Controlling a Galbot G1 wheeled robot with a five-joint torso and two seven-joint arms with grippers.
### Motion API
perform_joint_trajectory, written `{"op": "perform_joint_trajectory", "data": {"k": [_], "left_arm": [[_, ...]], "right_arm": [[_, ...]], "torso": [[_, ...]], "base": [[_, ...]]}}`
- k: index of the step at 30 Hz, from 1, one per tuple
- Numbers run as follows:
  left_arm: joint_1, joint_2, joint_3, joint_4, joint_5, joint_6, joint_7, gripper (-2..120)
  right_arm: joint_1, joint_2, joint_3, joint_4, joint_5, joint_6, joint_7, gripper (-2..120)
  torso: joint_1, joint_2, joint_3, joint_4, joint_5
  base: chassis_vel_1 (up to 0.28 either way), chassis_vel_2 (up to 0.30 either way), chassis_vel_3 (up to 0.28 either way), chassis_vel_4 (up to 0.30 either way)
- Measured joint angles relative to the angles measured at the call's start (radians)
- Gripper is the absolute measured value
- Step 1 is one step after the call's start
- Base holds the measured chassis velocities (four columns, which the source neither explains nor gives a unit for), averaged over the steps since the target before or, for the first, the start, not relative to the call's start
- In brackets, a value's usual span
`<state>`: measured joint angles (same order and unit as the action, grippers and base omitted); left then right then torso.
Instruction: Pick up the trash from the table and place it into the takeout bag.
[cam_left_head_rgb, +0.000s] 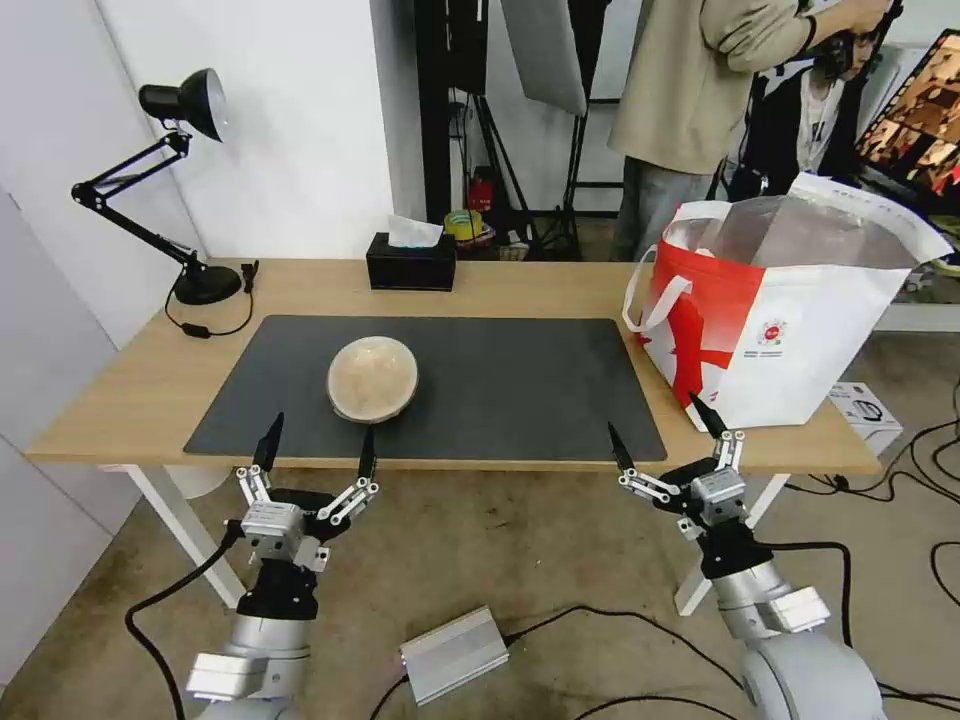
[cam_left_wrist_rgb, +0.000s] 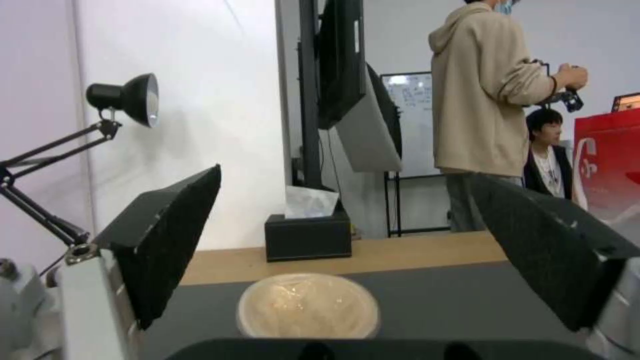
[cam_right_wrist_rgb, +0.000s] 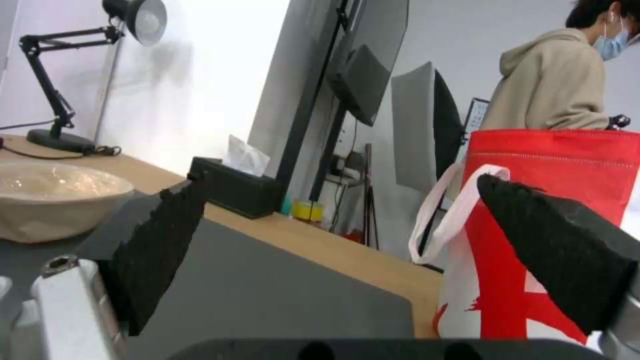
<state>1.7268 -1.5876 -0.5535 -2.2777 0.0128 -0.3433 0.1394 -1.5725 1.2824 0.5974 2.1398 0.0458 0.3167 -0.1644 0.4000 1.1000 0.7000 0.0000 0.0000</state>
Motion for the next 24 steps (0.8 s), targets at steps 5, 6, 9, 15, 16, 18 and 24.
{"op": "perform_joint_trajectory", "data": {"k": [5, 6, 9, 15, 16, 18, 24], "left_arm": [[-0.003, 0.005, -0.001, 0.001, 0.0, 0.003, 0.0, 100], [-0.009, 0.01, -0.001, 0.004, 0.001, 0.005, 0.0, 100], [-0.025, 0.021, -0.002, 0.016, 0.006, 0.008, 0.0, 100], [-0.064, 0.056, -0.005, 0.036, 0.022, 0.023, 0.001, 100], [-0.068, 0.061, -0.006, 0.038, 0.029, 0.024, 0.002, 100], [-0.072, 0.065, -0.007, 0.04, 0.034, 0.024, 0.002, 100], [-0.106, 0.102, -0.031, 0.034, 0.048, 0.041, 0.004, 100]], "right_arm": [[0.0, 0.0, 0.0, 0.0, 0.0, -0.001, 0.0, 100], [0.0, 0.0, 0.0, 0.0, 0.0, -0.001, 0.001, 100], [0.0, 0.0, 0.0, 0.0, 0.0, -0.002, 0.001, 100], [0.0, 0.0, 0.0, 0.0, 0.0, -0.002, 0.001, 100], [0.0, 0.0, -0.001, 0.0, 0.0, -0.002, 0.001, 100], [0.0, 0.0, 0.0, 0.0, 0.0, -0.002, 0.001, 100], [0.0, 0.0, -0.001, 0.001, 0.0, -0.003, 0.002, 100]], "torso": [[0.0, 0.0, 0.0, 0.0, 0.0], [0.0, 0.0, 0.0, 0.0, 0.0], [0.0, 0.0, 0.0, 0.0, 0.0], [0.0, 0.0, 0.0, -0.0001, 0.0], [0.0, 0.0, 0.0, 0.0, -0.0001], [0.0, 0.0, 0.0, 0.0, -0.0001], [0.0, 0.0, 0.0, 0.0002, 0.0]], "base": [[0.0, 0.0, 0.0, 0.0], [0.0, 0.0, 0.0, 0.0], [0.0, 0.0, 0.0, 0.0], [0.0, 0.0, 0.0, 0.0], [0.0, 0.0, 0.0, 0.0], [0.0, 0.0, 0.0, 0.0], [0.0, 0.0, 0.0, 0.0]]}}
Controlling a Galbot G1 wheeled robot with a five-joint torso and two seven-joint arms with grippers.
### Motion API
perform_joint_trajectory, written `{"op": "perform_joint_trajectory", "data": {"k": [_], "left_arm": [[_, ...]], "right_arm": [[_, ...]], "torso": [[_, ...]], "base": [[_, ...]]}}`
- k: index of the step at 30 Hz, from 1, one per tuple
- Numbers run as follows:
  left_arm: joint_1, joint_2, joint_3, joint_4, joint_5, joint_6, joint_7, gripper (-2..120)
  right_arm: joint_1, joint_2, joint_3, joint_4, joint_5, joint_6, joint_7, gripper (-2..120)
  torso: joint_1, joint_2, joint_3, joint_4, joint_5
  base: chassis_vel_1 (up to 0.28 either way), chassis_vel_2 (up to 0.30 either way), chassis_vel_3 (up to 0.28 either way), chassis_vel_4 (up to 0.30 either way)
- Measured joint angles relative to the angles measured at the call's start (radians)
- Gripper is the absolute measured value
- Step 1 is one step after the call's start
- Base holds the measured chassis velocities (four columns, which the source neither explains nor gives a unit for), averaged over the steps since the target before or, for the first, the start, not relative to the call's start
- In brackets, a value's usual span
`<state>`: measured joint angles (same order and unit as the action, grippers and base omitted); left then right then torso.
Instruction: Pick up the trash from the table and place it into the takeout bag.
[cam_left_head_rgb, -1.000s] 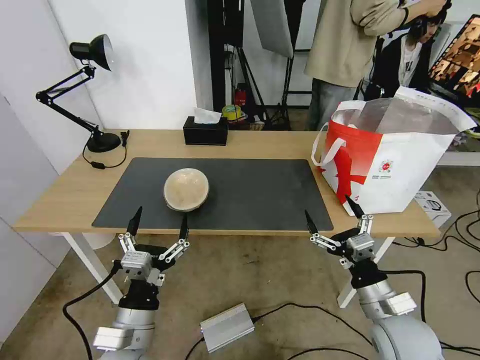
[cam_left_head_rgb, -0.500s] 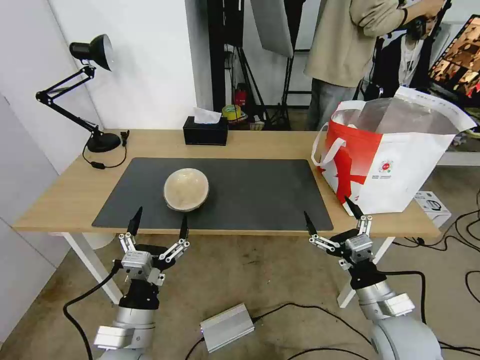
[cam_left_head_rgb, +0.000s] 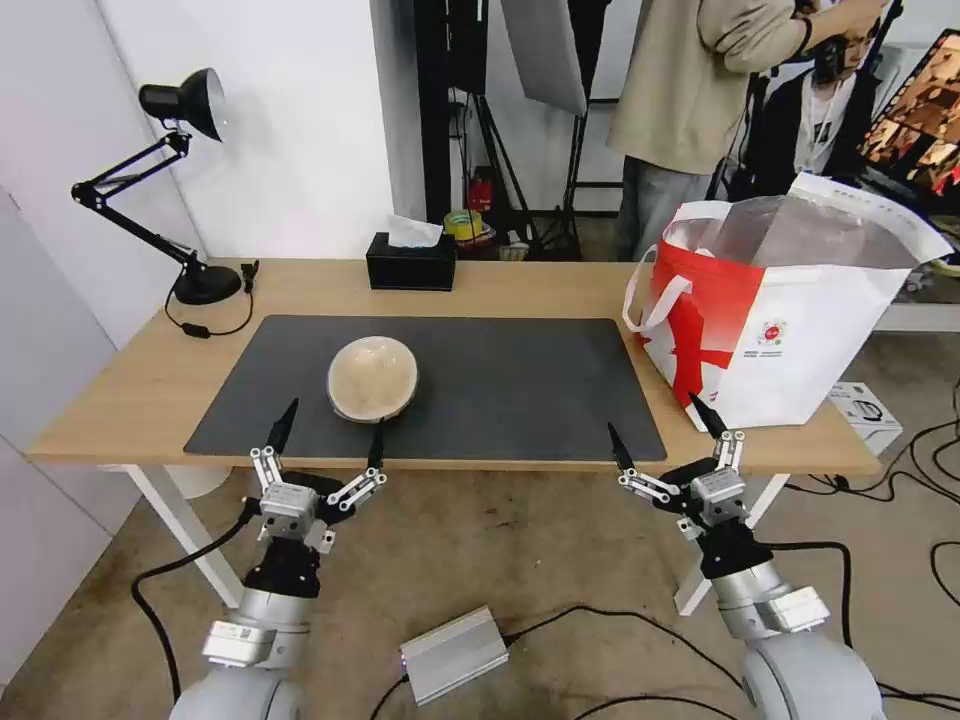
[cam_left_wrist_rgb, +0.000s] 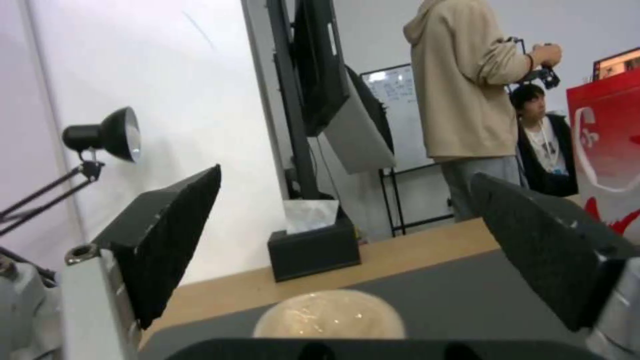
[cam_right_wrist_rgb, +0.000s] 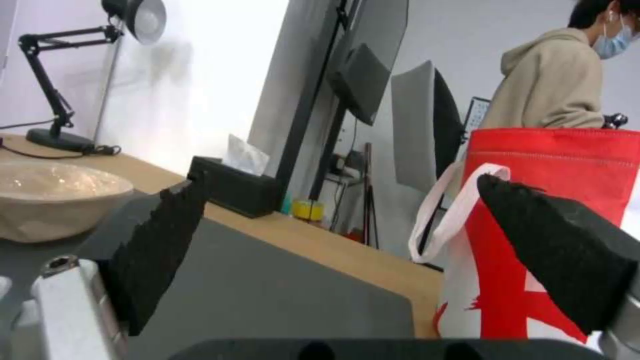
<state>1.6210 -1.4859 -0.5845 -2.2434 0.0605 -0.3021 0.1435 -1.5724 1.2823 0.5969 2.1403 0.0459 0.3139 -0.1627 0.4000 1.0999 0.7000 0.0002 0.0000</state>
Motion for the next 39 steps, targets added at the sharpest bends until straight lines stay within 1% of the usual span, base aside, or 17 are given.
{"op": "perform_joint_trajectory", "data": {"k": [1, 5, 7, 8, 9, 10, 13, 14, 18, 19, 22, 23, 29, 33, 39], "left_arm": [[-0.016, 0.017, 0.0, 0.0, 0.0, 0.016, 0.0, 100], [-0.03, 0.031, 0.002, 0.004, 0.0, 0.026, 0.001, 100], [-0.058, 0.08, 0.02, 0.027, 0.001, 0.042, 0.004, 100], [-0.069, 0.121, 0.027, 0.036, -0.001, 0.05, 0.007, 100], [-0.073, 0.147, 0.029, 0.042, -0.004, 0.055, 0.009, 100], [-0.073, 0.147, 0.029, 0.042, -0.004, 0.055, 0.009, 100], [-0.087, 0.223, 0.028, 0.067, -0.026, 0.061, 0.015, 100], [-0.087, 0.223, 0.028, 0.067, -0.026, 0.061, 0.015, 100], [-0.115, 0.294, 0.038, 0.096, -0.05, 0.069, 0.029, 100], [-0.115, 0.294, 0.038, 0.096, -0.05, 0.069, 0.029, 100], [-0.155, 0.328, 0.056, 0.127, -0.061, 0.087, 0.038, 100], [-0.155, 0.328, 0.056, 0.127, -0.061, 0.087, 0.038, 100], [-0.227, 0.367, 0.099, 0.195, -0.064, 0.11, 0.041, 100], [-0.267, 0.387, 0.125, 0.226, -0.063, 0.125, 0.041, 100], [-0.308, 0.408, 0.149, 0.246, -0.063, 0.147, 0.041, 100]], "right_arm": [[0.0, 0.0, 0.0, 0.0, 0.0, 0.0, 0.0, 100], [0.0, 0.0, 0.0, 0.0, 0.0, 0.0, 0.0, 100], [0.0, 0.0, 0.0, 0.0, 0.0, 0.0, 0.0, 100], [0.0, 0.0, 0.0, 0.0, 0.0, 0.0, 0.0, 100], [0.0, 0.0, 0.0, 0.0, 0.001, -0.001, 0.0, 100], [0.0, 0.0, 0.0, 0.0, 0.001, -0.001, 0.0, 100], [0.0, 0.0, 0.0, 0.0, 0.001, -0.001, 0.0, 100], [0.0, 0.0, 0.0, 0.0, 0.001, -0.001, 0.0, 100], [0.0, 0.0, 0.0, 0.0, 0.001, -0.001, 0.0, 100], [0.0, 0.0, 0.0, 0.0, 0.001, -0.001, 0.0, 100], [0.0, 0.0, 0.0, 0.0, 0.001, -0.001, 0.0, 100], [0.0, 0.0, 0.0, 0.0, 0.001, -0.001, 0.0, 100], [0.0, 0.0, 0.0, 0.0, 0.001, -0.001, 0.0, 100], [0.0, 0.0, 0.0, 0.0, 0.001, -0.001, 0.0, 100], [0.0, 0.0, 0.0, 0.0, 0.001, -0.001, 0.0, 100]], "torso": [[0.0, 0.0, 0.0, -0.0001, 0.0], [0.0, 0.0, 0.0, -0.0002, -0.0001], [0.0, 0.0, 0.0, -0.0002, -0.0003], [0.0, 0.0, 0.0, -0.0003, -0.0001], [0.0, 0.0, 0.0, -0.0002, -0.0002], [0.0, 0.0, 0.0, -0.0002, -0.0002], [0.0, 0.0, 0.0, -0.0002, -0.0002], [0.0, 0.0, 0.0, -0.0002, -0.0002], [0.0, 0.0, 0.0, -0.0002, -0.0001], [0.0, 0.0, 0.0, -0.0002, -0.0001], [0.0, 0.0, 0.0, -0.0002, -0.0001], [0.0, 0.0, 0.0, -0.0002, -0.0001], [0.0, 0.0, 0.0, -0.0002, -0.0001], [0.0, 0.0, 0.0, -0.0002, -0.0001], [0.0, 0.0, 0.0, -0.0001, -0.0001]], "base": [[0.0, 0.0, 0.0, 0.0], [0.0, 0.0, 0.0, 0.0], [0.0, 0.0, 0.0, 0.0], [0.0, 0.0, 0.0, 0.0], [0.0, 0.0, 0.0, 0.0], [0.0, 0.0, 0.0, 0.0], [0.0, 0.0, 0.0, 0.0], [0.0, 0.0, 0.0, 0.0], [0.0, 0.0, 0.0, 0.0], [0.0, 0.0, 0.0, 0.0], [0.0, 0.0, 0.0, 0.0], [0.0, 0.0, 0.0, 0.0], [0.0, 0.0, 0.0, 0.0], [0.0, 0.0, 0.0, 0.0], [0.0, 0.0, 0.0, 0.0]]}}
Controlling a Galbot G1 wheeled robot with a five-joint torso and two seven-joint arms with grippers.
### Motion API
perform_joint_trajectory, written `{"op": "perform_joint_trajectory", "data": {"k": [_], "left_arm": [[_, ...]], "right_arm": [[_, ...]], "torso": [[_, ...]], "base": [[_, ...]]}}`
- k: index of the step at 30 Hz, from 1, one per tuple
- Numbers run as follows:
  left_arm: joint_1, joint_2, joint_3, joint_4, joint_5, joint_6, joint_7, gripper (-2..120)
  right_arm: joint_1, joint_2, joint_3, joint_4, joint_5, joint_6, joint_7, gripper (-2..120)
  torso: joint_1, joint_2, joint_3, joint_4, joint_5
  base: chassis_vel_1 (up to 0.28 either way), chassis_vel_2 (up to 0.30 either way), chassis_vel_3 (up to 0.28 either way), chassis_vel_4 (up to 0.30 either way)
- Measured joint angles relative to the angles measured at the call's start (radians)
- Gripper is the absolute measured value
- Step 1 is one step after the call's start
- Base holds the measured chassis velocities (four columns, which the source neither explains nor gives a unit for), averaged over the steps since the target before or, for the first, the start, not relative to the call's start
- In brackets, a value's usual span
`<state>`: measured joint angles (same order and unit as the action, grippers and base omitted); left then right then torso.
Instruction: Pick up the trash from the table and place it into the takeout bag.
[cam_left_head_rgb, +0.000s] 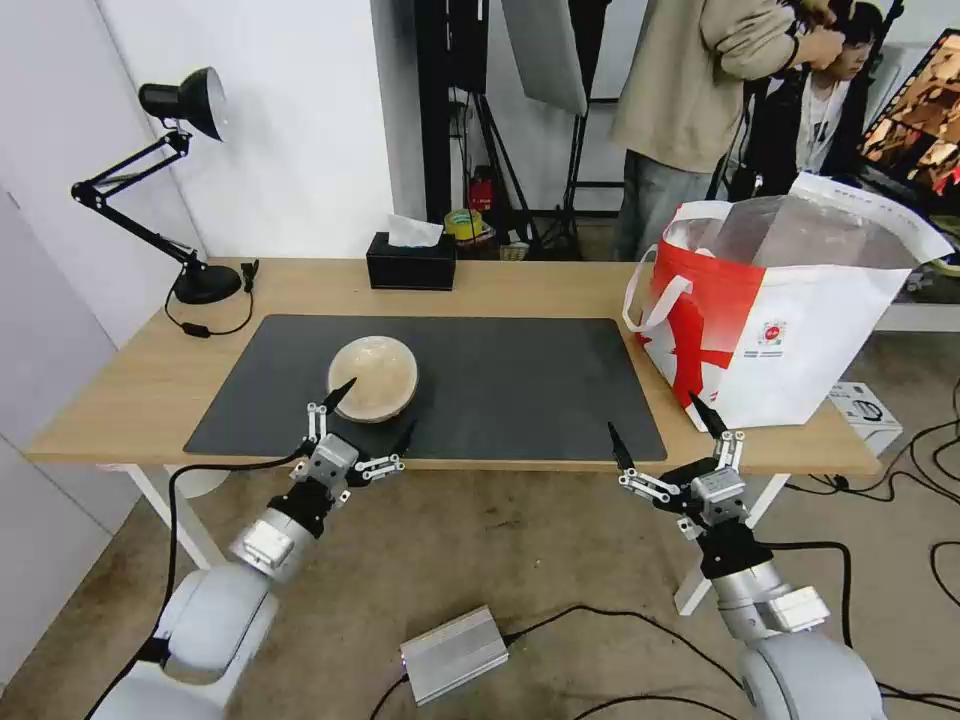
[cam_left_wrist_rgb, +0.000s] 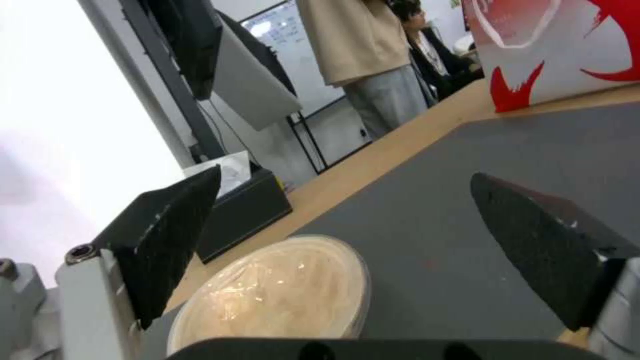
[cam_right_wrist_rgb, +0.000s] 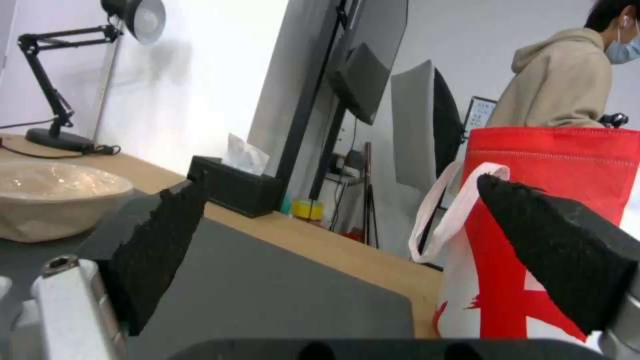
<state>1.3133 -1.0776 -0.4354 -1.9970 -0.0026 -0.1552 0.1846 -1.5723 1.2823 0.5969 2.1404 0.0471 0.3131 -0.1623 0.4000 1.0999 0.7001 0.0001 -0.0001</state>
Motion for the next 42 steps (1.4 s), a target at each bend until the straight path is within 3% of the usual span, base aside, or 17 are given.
{"op": "perform_joint_trajectory", "data": {"k": [7, 23, 42], "left_arm": [[-0.077, 0.034, 0.053, 0.035, 0.0, 0.043, 0.007, 100], [-0.184, 0.038, 0.138, 0.094, 0.032, 0.116, 0.024, 100], [-0.231, 0.042, 0.157, 0.138, 0.075, 0.229, 0.038, 100]], "right_arm": [[0.0, 0.0, 0.0, 0.0, 0.0, 0.0, 0.0, 100], [0.0, 0.0, 0.0, 0.0, 0.0, 0.0, 0.0, 100], [0.0, 0.0, 0.0, 0.0, 0.0, 0.0, 0.0, 100]], "torso": [[0.0, 0.0, 0.0, -0.0002, 0.0001], [0.0, 0.0, 0.0, -0.0001, 0.0001], [0.0, 0.0, 0.0, -0.0001, 0.0]], "base": [[0.0, 0.0, 0.0, 0.0], [0.0, 0.0, 0.0, 0.0], [0.0, 0.0, 0.0, 0.0]]}}
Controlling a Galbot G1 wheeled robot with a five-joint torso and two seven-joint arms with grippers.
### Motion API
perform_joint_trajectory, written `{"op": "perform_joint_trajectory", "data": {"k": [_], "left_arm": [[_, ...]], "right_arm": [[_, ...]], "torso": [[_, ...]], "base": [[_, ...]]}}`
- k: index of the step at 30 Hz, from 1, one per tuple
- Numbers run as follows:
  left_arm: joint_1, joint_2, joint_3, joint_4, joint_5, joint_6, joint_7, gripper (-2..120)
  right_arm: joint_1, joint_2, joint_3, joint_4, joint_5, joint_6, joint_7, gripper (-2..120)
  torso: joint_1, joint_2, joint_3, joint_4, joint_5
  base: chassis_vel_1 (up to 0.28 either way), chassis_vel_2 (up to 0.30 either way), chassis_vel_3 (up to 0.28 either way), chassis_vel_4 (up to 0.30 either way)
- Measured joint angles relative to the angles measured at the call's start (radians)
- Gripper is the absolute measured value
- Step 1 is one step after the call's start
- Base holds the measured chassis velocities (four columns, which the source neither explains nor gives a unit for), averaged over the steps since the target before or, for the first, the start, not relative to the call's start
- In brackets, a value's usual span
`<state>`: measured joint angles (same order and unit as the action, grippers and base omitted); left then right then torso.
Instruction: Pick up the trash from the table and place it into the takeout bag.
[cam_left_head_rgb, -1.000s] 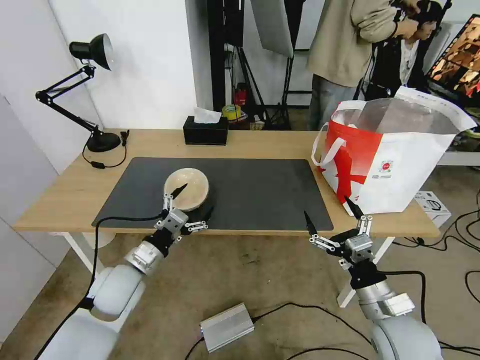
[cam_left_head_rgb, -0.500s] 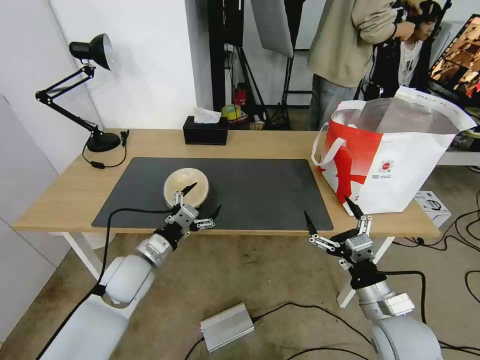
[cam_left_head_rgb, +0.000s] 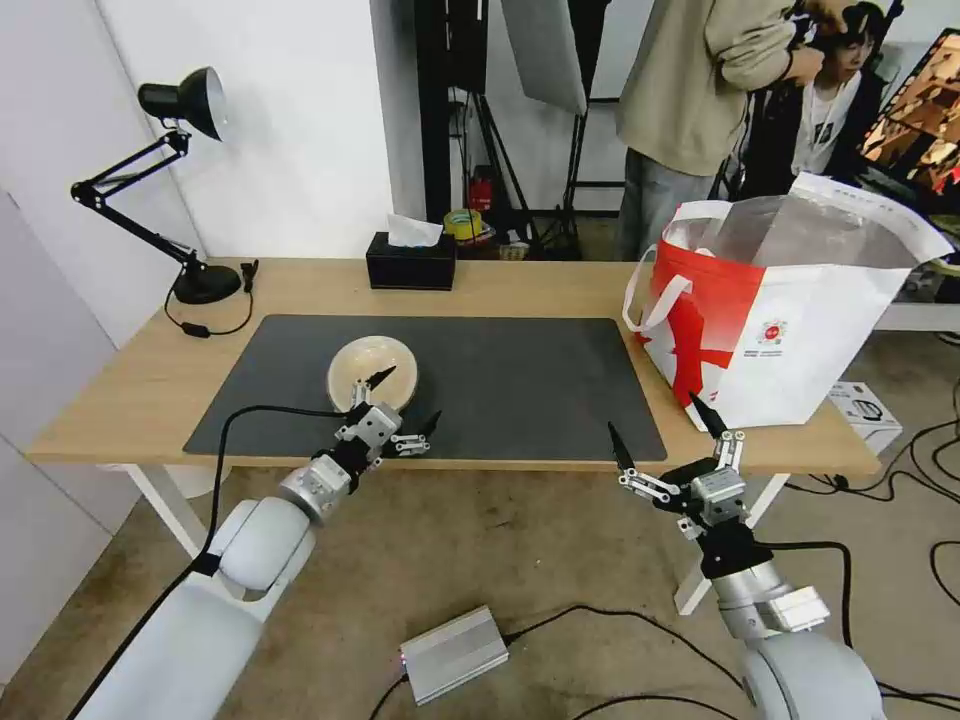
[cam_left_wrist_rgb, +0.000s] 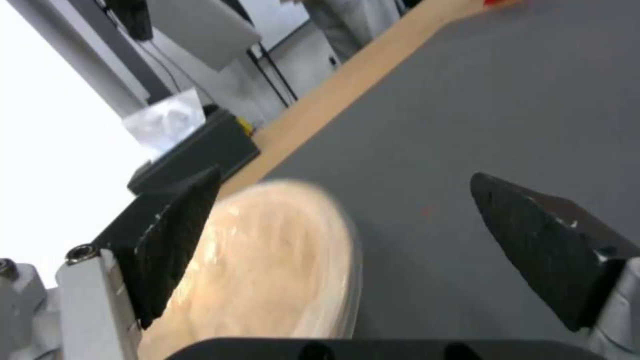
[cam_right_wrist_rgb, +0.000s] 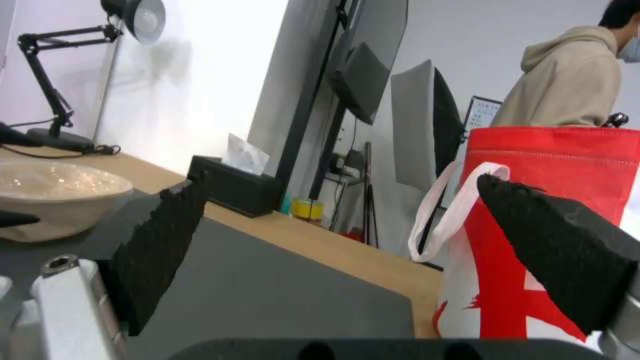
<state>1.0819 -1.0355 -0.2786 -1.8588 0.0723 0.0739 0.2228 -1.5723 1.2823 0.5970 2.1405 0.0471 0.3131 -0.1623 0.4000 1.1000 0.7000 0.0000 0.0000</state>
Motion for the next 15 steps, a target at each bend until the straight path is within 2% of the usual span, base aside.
{"op": "perform_joint_trajectory", "data": {"k": [15], "left_arm": [[0.004, 0.011, -0.061, 0.026, 0.022, 0.038, 0.044, 100]], "right_arm": [[0.0, 0.0, 0.0, 0.0, 0.0, 0.0, 0.0, 100]], "torso": [[0.0, 0.0, 0.0, 0.0, 0.0]], "base": [[0.0, 0.0, 0.0, 0.0]]}}
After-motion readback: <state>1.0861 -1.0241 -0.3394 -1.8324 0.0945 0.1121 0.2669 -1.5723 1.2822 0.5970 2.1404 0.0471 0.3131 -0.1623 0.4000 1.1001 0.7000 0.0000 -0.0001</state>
